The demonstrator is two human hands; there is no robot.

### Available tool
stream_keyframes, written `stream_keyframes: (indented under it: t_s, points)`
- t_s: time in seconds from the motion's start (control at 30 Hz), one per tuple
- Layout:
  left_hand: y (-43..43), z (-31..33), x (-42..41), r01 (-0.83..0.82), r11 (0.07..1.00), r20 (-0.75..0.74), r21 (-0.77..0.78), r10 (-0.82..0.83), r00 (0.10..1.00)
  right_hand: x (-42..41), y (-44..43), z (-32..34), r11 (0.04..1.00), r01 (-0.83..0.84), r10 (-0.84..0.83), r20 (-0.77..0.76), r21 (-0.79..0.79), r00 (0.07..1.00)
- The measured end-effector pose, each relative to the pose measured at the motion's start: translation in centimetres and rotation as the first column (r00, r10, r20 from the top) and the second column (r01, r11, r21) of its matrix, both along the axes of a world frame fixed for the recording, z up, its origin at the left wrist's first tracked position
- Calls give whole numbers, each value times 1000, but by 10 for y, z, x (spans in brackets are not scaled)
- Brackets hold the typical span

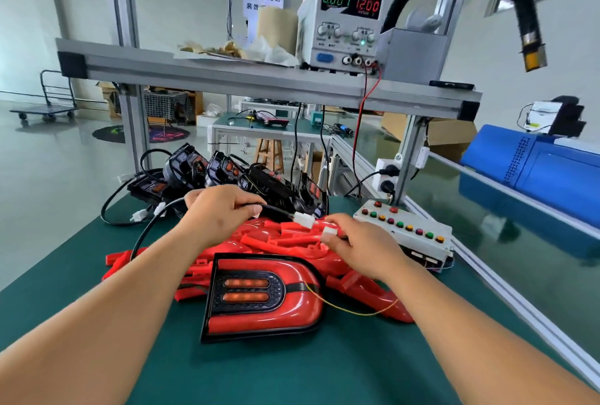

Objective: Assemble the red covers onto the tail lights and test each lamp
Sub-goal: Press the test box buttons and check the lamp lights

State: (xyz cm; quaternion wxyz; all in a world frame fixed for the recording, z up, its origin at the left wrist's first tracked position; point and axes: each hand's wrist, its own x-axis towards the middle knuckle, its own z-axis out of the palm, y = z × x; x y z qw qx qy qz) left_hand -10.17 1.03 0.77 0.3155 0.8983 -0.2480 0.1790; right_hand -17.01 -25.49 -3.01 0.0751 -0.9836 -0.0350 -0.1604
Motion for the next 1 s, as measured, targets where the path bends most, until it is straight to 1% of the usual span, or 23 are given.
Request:
stream_keyframes:
  t_s: [0.07, 0.13, 0.17, 0.2, 0.23, 0.27, 0.3, 0.33, 0.37, 0.4, 0.43, 0.5, 0.53, 0.6, 0.63, 0.7, 0.77, 0.83, 0.93, 1.0]
  points:
    - [2, 7, 1, -35, 996, 3, -79, 35, 999, 2, -4, 0, 996, 83, -84, -67, -22, 994]
    - [5, 17, 3, -50, 977, -29, -206, 45, 999, 1, -4, 2, 985, 153, -164, -157, -81, 974]
    - [7, 22, 4, -50, 959, -43, -278, 39, 998, -1, -2, 3, 977, 174, -193, -173, -121, 966]
    - [9, 28, 5, -46, 933, -50, -357, 30, 998, -4, 3, 6, 974, 179, -200, -158, -137, 967]
    - [10, 35, 7, -39, 897, -47, -441, 20, 999, -9, 11, 7, 980, 153, -167, -116, -125, 979]
    - [12, 41, 8, -33, 853, -37, -521, 16, 999, -15, 22, 8, 993, 78, -84, -66, -87, 994]
    - [14, 48, 9, -30, 809, -20, -587, 23, 1000, -23, 37, 6, 999, -43, 43, -36, -24, 998]
    - [15, 54, 9, -24, 767, -4, -641, 28, 1000, -32, 53, 3, 984, -175, 176, -43, 32, 983]
    - [17, 60, 8, -12, 728, 5, -686, 21, 1000, -40, 69, -2, 961, -271, 275, -79, 53, 958]
    - [17, 65, 7, -2, 689, 3, -725, 6, 1000, -46, 82, -8, 948, -317, 318, -131, 24, 939]
    - [18, 70, 4, 4, 655, -5, -755, -12, 1000, -49, 92, -13, 945, -324, 312, -181, -40, 933]
    - [20, 80, -4, 27, 597, 0, -802, -46, 999, -47, 99, -18, 944, -282, 238, -242, -169, 941]
    - [21, 84, -9, 42, 559, 3, -828, -70, 998, -46, 100, -17, 945, -263, 207, -266, -197, 941]
    - [25, 94, -18, 42, 464, -26, -885, -140, 990, -44, 100, -13, 948, -252, 185, -307, -195, 933]
    - [28, 97, -21, 28, 402, -54, -915, -191, 980, -43, 99, -12, 949, -255, 185, -323, -188, 928]
    - [34, 103, -25, 4, 234, -77, -972, -336, 939, -41, 98, -12, 949, -263, 191, -346, -175, 919]
    - [38, 107, -25, -23, 71, -54, -997, -466, 883, -40, 99, -12, 952, -268, 203, -353, -147, 913]
    - [40, 106, -23, -61, -55, -19, -997, -567, 824, -40, 100, -13, 961, -263, 220, -342, -82, 914]
    - [45, 97, -15, -127, -184, 25, -975, -653, 757, -43, 103, -17, 964, -260, 263, -305, 52, 916]
    - [49, 88, -9, -180, -242, 25, -953, -657, 753, -44, 103, -18, 951, -267, 300, -258, 155, 919]
